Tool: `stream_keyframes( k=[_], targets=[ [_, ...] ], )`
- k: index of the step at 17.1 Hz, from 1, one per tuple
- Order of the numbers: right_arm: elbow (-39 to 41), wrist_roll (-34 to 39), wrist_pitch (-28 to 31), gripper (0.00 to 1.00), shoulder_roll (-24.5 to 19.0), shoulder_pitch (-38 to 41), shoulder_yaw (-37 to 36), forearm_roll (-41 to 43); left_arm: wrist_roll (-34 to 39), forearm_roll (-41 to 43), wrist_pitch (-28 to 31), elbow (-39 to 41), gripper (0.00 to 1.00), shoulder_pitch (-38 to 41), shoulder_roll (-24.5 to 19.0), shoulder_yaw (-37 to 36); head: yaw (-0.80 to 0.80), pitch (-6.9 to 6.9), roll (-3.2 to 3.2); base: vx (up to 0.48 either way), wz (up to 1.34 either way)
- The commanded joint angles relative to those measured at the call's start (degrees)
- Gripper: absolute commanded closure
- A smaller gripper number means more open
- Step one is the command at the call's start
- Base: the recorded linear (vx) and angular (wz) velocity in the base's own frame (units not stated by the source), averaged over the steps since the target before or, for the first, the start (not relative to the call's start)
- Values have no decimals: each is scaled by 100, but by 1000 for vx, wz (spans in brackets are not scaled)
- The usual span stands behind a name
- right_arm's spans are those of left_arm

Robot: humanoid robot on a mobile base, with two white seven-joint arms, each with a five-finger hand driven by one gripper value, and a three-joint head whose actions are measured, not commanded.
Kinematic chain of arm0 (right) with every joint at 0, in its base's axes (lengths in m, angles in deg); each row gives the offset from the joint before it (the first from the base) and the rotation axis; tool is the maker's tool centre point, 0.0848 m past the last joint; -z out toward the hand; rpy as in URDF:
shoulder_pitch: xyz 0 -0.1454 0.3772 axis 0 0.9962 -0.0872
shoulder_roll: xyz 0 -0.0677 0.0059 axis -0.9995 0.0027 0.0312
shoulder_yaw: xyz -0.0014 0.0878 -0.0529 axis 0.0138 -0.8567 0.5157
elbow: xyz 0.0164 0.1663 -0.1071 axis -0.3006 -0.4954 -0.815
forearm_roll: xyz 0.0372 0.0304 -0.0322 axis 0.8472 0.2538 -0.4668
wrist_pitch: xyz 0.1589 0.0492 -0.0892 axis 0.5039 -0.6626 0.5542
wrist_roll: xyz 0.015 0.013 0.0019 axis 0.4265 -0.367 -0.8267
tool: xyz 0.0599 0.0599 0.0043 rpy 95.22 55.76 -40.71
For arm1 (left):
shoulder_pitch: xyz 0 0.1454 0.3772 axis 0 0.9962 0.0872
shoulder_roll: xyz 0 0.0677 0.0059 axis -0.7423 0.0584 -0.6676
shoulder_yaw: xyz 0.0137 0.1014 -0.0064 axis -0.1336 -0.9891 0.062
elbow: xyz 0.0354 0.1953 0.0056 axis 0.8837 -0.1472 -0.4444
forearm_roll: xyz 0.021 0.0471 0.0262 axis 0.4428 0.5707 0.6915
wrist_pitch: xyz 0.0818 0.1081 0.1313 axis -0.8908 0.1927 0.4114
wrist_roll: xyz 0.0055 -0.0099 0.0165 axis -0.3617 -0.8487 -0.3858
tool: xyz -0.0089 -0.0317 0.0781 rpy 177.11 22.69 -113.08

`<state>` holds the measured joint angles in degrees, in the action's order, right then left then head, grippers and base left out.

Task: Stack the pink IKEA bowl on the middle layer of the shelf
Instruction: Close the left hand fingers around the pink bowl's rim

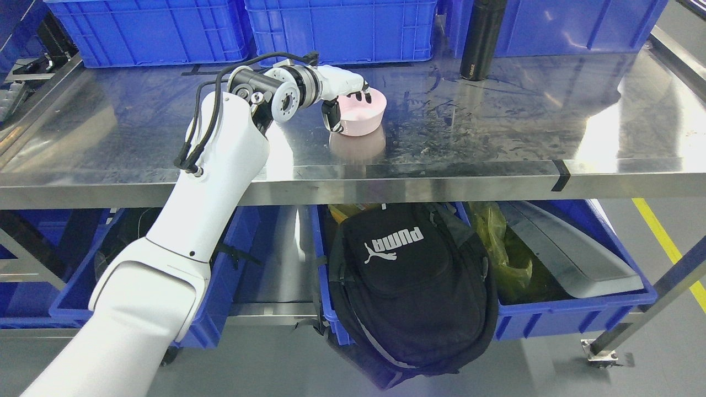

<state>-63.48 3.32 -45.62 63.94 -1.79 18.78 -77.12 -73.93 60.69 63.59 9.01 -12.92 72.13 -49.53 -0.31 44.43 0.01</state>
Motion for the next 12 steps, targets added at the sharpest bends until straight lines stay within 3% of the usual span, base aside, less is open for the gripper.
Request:
stream_keyframes(
  k=[1, 8, 12],
  targets=[
    [100, -4, 3, 0, 100, 132, 0, 0, 67, 56, -132, -1032, 33, -152, 311, -62, 0, 0, 0, 0, 0],
    [100, -4, 3, 0, 100, 132, 0, 0, 278, 56, -343, -1648, 43, -336, 514, -62, 0, 0, 0, 0, 0],
    [100, -4, 3, 0, 100, 132, 0, 0, 340, 56, -466, -1885, 63, -389, 537, 78, 0, 0, 0, 0, 0]
  ],
)
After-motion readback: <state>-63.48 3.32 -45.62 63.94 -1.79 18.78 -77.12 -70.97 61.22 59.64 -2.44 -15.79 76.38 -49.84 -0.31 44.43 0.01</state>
